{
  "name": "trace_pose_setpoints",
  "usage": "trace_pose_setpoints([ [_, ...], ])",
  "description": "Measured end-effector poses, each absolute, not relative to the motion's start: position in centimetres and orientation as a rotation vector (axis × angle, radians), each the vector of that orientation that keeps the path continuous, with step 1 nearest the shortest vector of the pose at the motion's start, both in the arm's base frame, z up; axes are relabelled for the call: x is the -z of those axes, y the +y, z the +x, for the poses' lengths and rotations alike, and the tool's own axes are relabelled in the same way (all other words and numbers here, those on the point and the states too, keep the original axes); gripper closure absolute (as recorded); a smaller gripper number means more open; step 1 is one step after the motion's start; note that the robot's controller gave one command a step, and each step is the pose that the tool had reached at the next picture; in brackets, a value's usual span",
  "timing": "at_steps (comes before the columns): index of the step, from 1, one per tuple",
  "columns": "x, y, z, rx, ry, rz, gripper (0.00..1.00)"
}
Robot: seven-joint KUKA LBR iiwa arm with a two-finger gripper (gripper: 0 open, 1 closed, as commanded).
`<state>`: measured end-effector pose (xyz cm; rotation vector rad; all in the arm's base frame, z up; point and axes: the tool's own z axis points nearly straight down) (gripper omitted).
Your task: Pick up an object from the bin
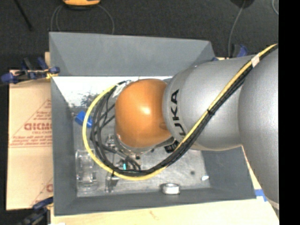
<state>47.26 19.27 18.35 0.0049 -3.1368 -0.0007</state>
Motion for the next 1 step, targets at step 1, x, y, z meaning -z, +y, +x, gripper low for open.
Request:
trace_pose_setpoints([
  [1,-7.84,11.30,48.53,-0.002,-3.140,0.141,0.00],
])
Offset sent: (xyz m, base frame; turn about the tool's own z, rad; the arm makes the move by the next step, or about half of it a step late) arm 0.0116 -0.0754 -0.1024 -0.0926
